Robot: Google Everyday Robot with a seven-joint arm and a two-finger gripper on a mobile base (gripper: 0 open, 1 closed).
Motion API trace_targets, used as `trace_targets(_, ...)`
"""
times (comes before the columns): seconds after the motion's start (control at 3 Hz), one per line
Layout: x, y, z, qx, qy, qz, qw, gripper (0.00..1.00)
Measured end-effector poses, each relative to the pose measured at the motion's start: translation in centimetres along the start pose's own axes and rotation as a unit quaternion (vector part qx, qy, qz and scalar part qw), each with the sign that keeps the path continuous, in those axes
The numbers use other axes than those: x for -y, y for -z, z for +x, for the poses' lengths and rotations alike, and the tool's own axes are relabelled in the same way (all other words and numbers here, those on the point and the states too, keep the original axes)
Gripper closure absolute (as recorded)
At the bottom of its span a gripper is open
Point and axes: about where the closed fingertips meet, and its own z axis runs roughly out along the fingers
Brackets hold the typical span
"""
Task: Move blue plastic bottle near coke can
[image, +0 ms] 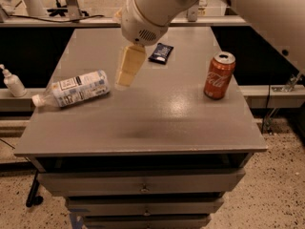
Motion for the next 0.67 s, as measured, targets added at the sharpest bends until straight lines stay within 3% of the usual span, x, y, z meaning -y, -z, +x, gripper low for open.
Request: trace_targets(0.67, 0.6, -8.7, -3.5, 0.061, 0.002, -0.05, 0.9969, 0.0)
